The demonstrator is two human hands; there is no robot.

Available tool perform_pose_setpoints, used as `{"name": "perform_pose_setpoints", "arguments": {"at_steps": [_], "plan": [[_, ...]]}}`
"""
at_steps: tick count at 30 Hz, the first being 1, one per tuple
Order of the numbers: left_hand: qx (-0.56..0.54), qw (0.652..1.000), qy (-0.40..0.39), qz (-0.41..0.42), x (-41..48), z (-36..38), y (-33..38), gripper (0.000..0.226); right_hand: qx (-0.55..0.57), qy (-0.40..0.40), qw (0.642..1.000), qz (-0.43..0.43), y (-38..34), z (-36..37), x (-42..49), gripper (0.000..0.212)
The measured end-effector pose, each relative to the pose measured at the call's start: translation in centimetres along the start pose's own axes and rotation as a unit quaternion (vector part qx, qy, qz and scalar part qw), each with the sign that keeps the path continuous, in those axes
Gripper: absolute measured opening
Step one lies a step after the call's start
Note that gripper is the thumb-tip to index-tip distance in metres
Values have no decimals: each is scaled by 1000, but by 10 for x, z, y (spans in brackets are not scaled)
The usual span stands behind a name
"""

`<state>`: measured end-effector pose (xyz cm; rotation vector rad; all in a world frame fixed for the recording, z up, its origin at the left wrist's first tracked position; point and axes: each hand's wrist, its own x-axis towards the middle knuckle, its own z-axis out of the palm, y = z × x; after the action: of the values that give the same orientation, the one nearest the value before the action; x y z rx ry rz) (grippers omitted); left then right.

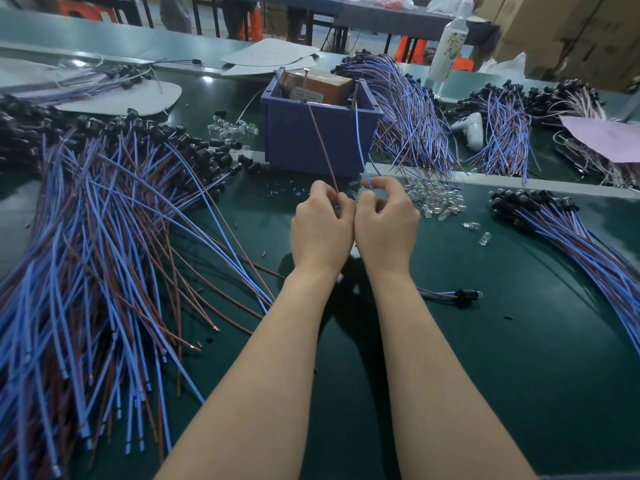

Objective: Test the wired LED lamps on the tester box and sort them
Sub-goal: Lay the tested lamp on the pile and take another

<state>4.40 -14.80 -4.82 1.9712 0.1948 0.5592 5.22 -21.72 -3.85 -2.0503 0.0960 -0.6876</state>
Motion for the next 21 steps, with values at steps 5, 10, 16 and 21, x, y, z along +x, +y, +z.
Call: {"name": "perform_pose_setpoints", "arguments": {"at_steps": [5,10,16,21], "plan": [[-12,1000,8,-4,1,-1,-1,15,5,-5,1000,-6,0,0,-1,20],[-2,1000,16,14,-1,0,1,14,-1,-4,1000,-3,0,0,0,18],[-7,1000,19,10,1,-1,1,15,-4,-15,1000,-1,-1,-1,0,20],[-5,1000,22,7,3,-1,0,14,-10,-19,1000,-4,-2,-1,-1,21]]}}
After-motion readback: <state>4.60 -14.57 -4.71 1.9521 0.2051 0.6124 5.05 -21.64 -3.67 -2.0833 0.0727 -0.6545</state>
